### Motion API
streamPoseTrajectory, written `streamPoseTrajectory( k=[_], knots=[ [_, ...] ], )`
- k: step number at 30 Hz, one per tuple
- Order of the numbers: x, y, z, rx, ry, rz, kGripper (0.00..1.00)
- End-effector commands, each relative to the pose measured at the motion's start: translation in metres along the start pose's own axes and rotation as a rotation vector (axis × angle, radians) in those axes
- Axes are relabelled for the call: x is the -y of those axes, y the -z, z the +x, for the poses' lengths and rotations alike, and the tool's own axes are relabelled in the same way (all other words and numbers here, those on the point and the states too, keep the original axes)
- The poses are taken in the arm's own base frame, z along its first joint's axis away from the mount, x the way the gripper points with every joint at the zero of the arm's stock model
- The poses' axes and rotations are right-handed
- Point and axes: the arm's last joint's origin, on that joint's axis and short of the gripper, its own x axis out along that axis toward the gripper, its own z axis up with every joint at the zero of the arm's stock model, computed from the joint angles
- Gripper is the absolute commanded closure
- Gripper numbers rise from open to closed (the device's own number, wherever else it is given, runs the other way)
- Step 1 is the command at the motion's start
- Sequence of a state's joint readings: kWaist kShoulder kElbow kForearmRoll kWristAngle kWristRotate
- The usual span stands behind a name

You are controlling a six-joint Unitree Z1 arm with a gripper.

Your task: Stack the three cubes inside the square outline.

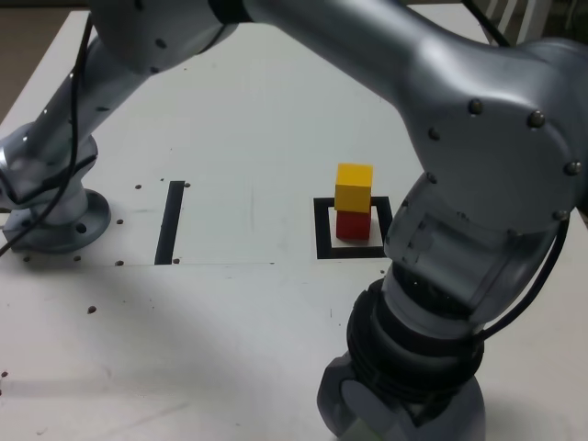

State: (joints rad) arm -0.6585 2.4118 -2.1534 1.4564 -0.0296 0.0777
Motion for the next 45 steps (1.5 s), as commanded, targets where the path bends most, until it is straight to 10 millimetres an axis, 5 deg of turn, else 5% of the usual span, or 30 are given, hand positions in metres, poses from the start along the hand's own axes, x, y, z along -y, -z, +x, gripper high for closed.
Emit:
streamPoseTrajectory(
  k=[1,6,34,45],
  knots=[
    [-0.002,0.0,0.0,-0.002,-0.012,-0.004,0.54],
    [-0.003,0.0,-0.002,-0.003,-0.026,-0.005,0.72],
    [-0.003,0.003,0.0,-0.024,-0.027,-0.005,0.72],
    [-0.01,0.022,-0.027,-0.024,-0.06,-0.021,0.72]
  ],
)
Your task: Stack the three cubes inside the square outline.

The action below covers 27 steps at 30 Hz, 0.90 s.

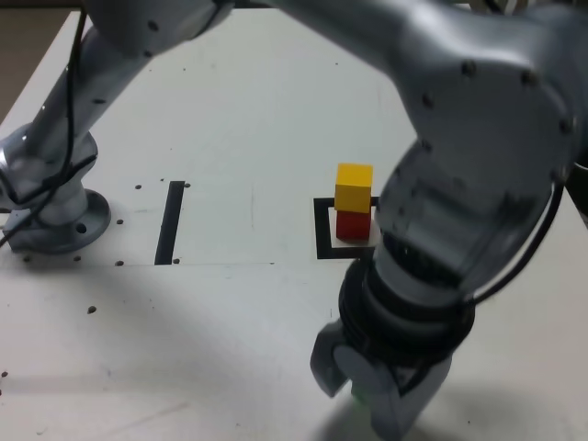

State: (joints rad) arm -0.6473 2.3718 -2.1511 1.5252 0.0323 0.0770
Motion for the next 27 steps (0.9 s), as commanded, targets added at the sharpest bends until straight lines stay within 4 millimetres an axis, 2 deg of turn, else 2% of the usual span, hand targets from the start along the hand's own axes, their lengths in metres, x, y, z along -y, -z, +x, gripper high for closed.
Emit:
streamPoseTrajectory(
  k=[1,9,18,27],
  knots=[
    [-0.006,0.008,-0.012,0.014,-0.004,-0.014,0.72],
    [-0.033,0.033,-0.033,0.016,0.001,-0.079,0.72],
    [-0.068,0.074,-0.05,0.017,0.021,-0.19,0.72],
    [-0.093,0.109,-0.064,0.015,0.027,-0.258,0.72]
  ],
)
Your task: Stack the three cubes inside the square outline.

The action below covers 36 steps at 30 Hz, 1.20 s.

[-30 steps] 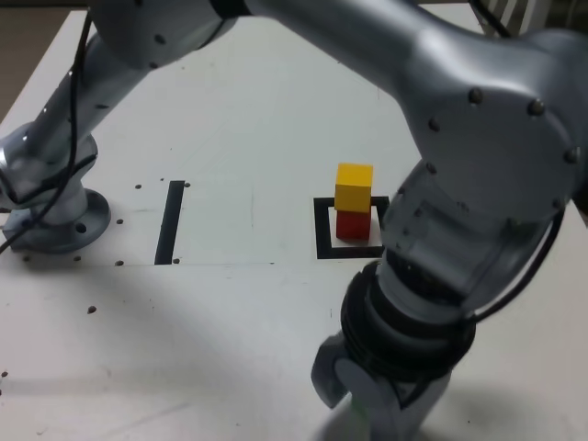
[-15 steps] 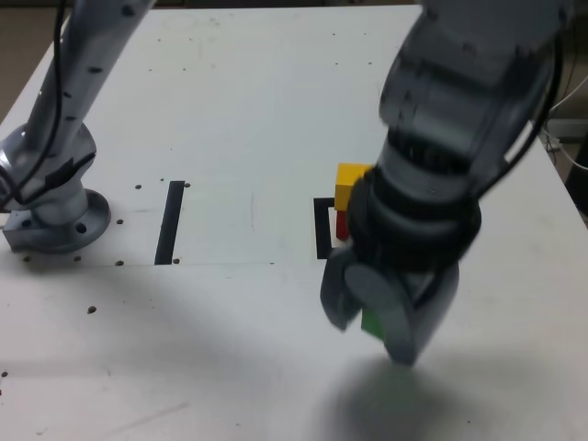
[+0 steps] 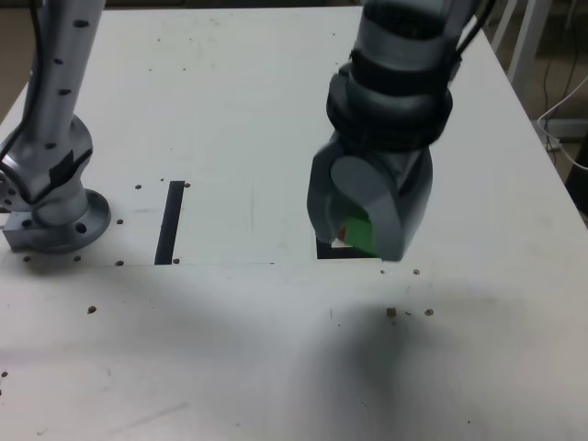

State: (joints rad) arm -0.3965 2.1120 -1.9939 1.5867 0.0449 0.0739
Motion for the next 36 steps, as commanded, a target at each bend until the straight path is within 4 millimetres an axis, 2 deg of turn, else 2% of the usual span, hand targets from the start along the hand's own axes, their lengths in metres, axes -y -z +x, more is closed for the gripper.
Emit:
streamPoseTrajectory(
  k=[1,8,17,28,36],
  knots=[
    [-0.007,0.011,-0.005,-0.018,0.002,-0.012,0.72],
    [-0.033,0.033,-0.012,-0.011,0.011,-0.064,0.72],
    [-0.063,0.053,-0.016,-0.002,0.038,-0.128,0.72],
    [-0.096,0.061,-0.008,-0.007,0.113,-0.246,0.72],
    [-0.109,0.061,0.002,-0.023,0.139,-0.282,0.72]
  ],
)
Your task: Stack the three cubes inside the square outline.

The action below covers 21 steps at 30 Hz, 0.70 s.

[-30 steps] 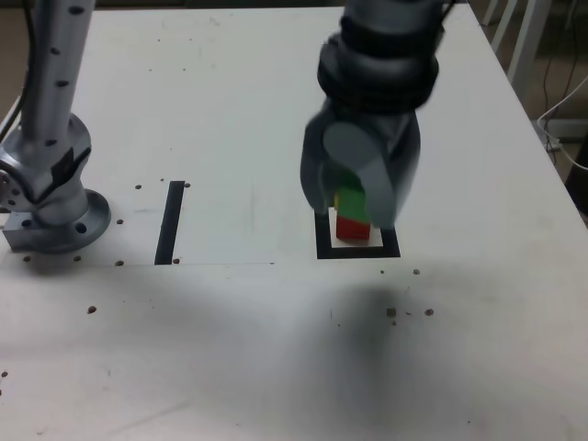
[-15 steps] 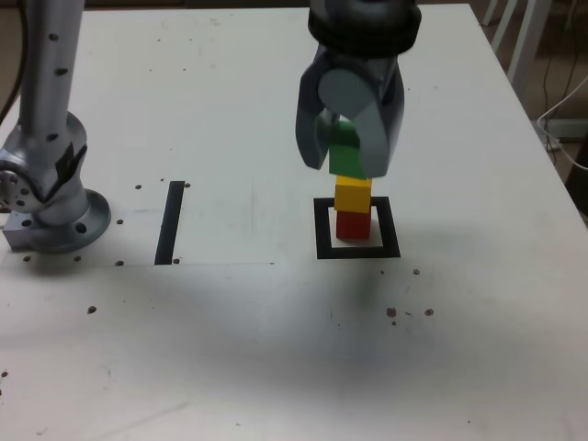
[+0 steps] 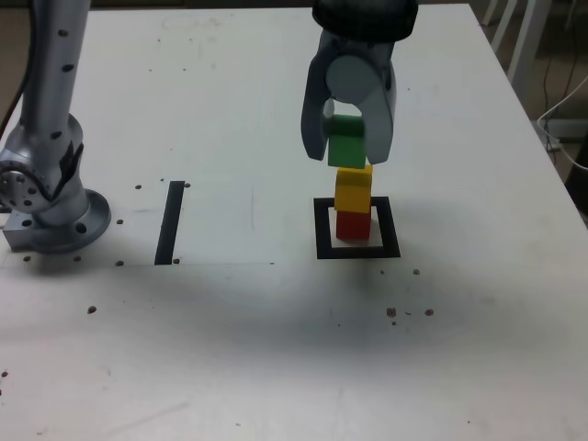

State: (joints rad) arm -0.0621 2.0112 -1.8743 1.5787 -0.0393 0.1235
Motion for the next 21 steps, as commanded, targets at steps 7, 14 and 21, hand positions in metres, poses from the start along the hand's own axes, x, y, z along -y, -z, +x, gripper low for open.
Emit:
streamPoseTrajectory(
  k=[7,14,21],
  knots=[
    [-0.004,-0.007,0.01,-0.033,0.018,-0.005,0.72],
    [-0.005,-0.013,0.016,-0.039,0.026,-0.004,0.72],
    [-0.007,-0.016,0.02,-0.046,0.026,-0.006,0.71]
  ],
)
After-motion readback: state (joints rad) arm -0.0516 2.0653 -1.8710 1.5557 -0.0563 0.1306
